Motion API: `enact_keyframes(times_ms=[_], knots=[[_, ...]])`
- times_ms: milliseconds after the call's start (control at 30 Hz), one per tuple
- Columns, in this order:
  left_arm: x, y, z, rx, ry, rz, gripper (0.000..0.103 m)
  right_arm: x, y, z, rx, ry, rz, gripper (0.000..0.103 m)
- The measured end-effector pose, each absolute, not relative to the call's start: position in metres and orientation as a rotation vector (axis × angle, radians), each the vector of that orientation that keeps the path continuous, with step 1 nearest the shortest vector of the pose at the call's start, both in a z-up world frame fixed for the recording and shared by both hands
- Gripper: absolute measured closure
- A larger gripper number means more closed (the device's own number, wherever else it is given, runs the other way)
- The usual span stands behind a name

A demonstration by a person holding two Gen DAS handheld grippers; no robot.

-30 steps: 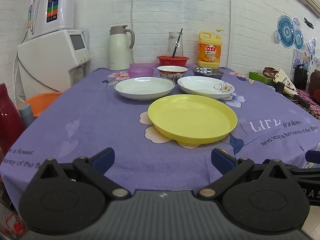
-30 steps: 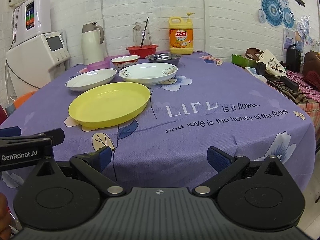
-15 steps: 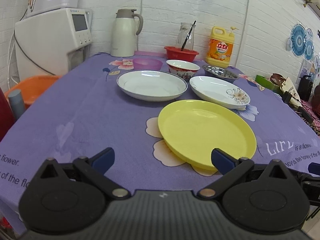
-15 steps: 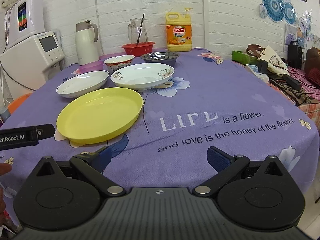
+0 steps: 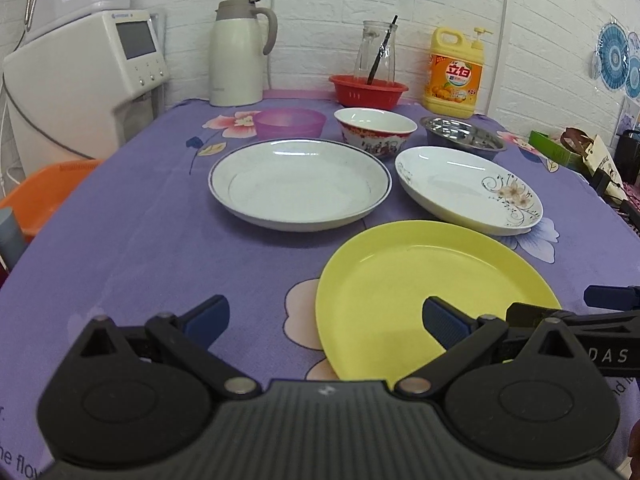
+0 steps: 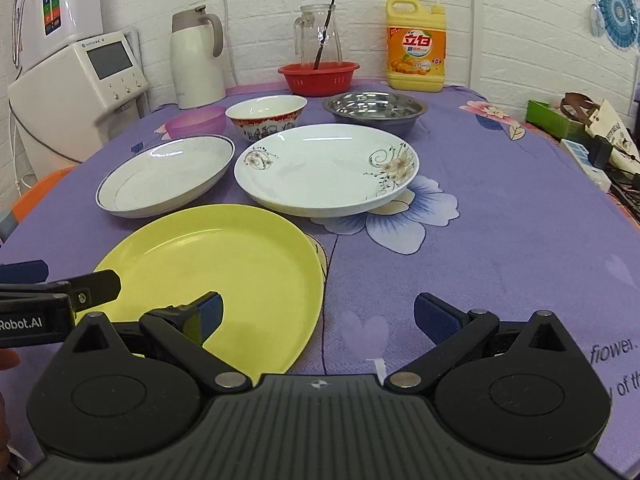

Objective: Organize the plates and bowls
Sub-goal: 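Move the left tool toward the rim of the yellow plastic plate, then close the left tool on the yellow plate rim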

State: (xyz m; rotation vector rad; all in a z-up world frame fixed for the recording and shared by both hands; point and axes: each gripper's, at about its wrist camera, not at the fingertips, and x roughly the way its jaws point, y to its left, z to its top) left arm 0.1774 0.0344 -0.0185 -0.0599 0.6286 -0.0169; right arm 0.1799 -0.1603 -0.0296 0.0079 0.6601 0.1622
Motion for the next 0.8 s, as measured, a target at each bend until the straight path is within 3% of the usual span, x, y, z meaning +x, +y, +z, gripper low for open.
enact_keyframes(times_ms=[600,700,733,800], knots=[[0.200,0.030,-0.037,0.004,0.670,-0.046,0.003,0.194,-0.155,-0.036,-0.028,0.706,0.164,0.000],[0.199,0.032,-0.036,-0.010,0.648,-0.075,0.015,0.192,-0.149,-0.037,-0.031,0.687,0.188,0.000],[0.199,0.033,-0.036,-0.027,0.645,-0.108,0.029,0.191,-0.147,-0.037,-0.038,0.676,0.199,0.000],[0.196,0.030,-0.035,-0.023,0.635,-0.143,0.041,0.188,-0.143,-0.037,-0.046,0.655,0.227,0.000]])
